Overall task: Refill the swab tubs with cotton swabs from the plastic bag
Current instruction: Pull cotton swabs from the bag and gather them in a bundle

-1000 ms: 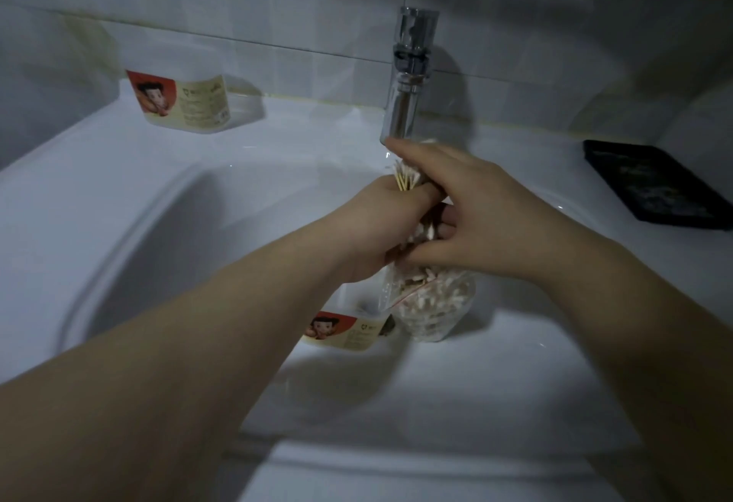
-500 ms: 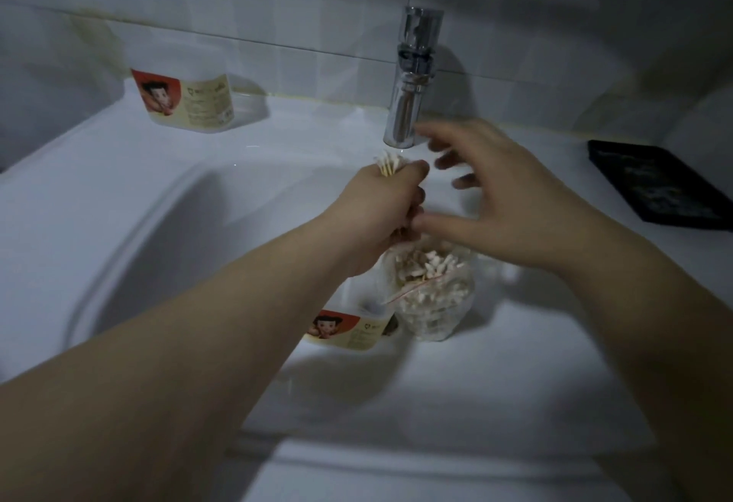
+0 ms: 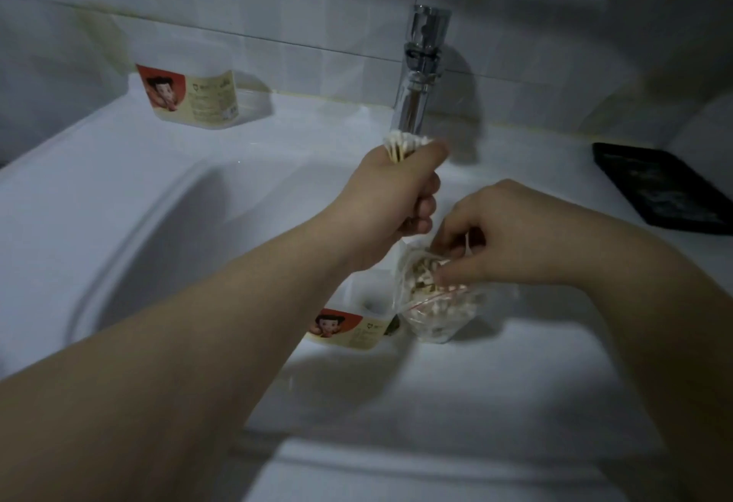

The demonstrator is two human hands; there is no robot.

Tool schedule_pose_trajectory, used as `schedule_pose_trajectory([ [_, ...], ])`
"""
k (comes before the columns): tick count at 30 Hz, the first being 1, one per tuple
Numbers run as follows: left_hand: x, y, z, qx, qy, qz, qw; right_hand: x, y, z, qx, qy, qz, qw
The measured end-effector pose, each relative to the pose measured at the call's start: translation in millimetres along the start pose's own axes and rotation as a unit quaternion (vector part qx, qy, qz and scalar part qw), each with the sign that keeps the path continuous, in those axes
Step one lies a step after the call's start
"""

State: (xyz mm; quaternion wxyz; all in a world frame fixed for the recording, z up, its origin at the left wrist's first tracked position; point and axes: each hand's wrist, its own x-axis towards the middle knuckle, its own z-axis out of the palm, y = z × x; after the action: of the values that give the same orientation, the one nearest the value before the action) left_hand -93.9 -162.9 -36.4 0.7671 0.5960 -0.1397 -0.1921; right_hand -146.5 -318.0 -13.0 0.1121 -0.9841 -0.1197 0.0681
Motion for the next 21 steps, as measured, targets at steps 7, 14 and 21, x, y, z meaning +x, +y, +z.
schedule_pose_trajectory([
  [7, -4, -10, 4, 0.148, -0.035, 0.026, 0.988, -5, 3, -6, 0.002, 0.101, 0.007, 0.995],
  [14, 3, -20, -2, 0.206, 0.014, 0.061, 0.977, -10, 11, -13, 0.105, 0.138, 0.034, 0.984],
  [21, 7, -29, -5, 0.281, 0.034, 0.108, 0.953, -8, 14, -10, 0.173, 0.165, 0.035, 0.970],
])
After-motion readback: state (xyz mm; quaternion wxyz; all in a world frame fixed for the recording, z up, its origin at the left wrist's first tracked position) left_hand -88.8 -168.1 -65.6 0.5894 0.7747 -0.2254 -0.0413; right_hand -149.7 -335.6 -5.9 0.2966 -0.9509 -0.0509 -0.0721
